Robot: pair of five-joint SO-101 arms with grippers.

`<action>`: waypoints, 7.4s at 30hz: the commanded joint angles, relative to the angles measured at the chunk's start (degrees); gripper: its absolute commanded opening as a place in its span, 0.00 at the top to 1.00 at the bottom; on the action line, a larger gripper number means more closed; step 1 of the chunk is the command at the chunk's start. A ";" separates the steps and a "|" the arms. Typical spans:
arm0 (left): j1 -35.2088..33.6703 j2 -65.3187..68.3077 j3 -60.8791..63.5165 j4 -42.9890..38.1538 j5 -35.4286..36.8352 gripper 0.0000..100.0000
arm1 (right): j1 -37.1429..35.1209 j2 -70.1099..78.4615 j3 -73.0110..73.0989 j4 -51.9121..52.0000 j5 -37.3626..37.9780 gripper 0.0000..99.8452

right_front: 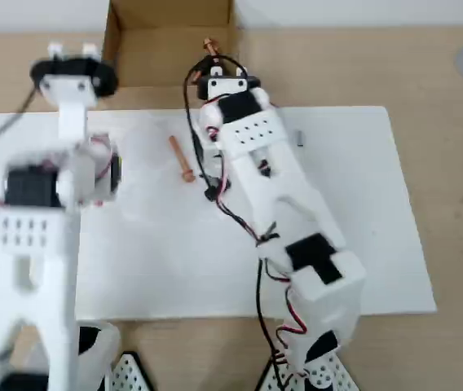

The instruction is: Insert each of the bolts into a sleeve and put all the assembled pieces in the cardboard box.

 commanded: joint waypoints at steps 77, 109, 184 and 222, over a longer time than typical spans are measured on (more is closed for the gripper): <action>-0.09 -42.42 25.93 -3.69 -9.05 0.99 | -1.19 17.27 -22.73 8.97 -2.55 0.99; -0.18 -68.00 30.33 -13.80 2.64 0.99 | -13.05 -66.95 39.96 -20.84 23.82 0.99; 25.14 -68.09 45.36 -27.43 21.36 0.99 | -24.22 -127.52 111.25 -67.25 32.18 0.99; 31.74 -67.91 36.66 -4.66 13.63 0.84 | -17.27 -127.08 113.19 -69.89 32.09 0.99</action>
